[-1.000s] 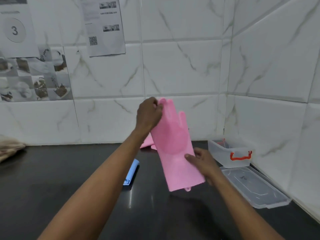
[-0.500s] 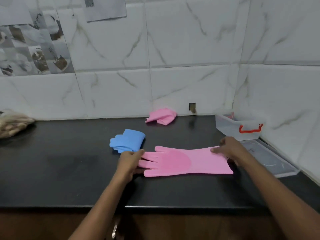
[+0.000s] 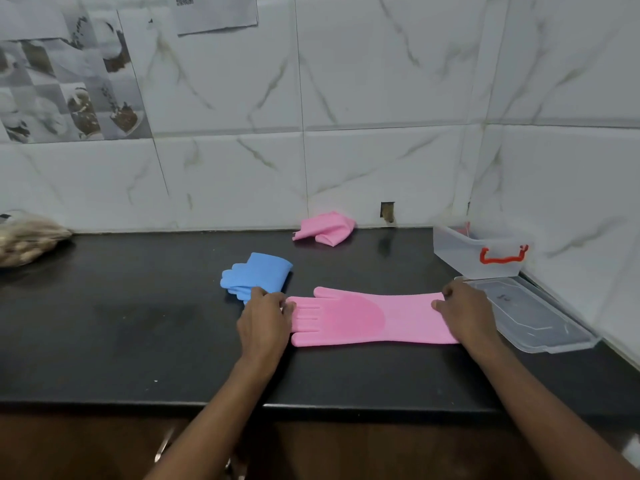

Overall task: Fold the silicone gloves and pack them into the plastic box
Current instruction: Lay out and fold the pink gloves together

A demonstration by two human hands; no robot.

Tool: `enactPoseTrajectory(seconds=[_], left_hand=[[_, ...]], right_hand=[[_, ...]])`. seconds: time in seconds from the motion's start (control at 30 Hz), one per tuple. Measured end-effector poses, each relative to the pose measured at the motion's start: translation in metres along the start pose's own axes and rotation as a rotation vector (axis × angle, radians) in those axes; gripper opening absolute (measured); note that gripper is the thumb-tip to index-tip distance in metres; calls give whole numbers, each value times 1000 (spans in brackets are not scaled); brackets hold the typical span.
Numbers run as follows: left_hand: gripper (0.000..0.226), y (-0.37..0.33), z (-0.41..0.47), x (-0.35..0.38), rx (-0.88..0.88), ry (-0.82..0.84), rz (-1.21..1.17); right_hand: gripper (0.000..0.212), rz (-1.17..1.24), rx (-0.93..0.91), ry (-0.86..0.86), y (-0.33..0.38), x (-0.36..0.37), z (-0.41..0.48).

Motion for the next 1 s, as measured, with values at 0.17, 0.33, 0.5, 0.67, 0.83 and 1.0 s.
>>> enactPoseTrajectory(seconds=[0.17, 0.33, 0.5, 0.67, 0.83, 1.0], left_hand=[[31, -57, -11, 13, 493, 129, -103], [62, -79, -45, 95, 726, 619, 406], [68, -76, -32, 106, 661, 856, 392], [41, -107, 63, 71, 411, 523, -96], [27, -131, 126, 119, 332, 418, 62], [46, -150, 135, 182, 458, 458, 383]], right_hand=[[47, -82, -394, -28, 48, -1, -2], [78, -139, -543, 534, 60, 72, -27], [94, -191, -507, 635, 48, 85, -23], [100, -45, -482, 472, 56, 69, -28], [96, 115, -285, 314, 45, 50, -20], [91, -61, -357, 410, 50, 66, -18]])
Point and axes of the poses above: each hand's wrist, its own z-axis towards the middle knuckle, its own x-axis out of the palm, y = z × x, the point moved 9 cm from there along z, towards the middle knuckle, and after that the axes turned 12 degrees about -x, right-handed, at the moved point
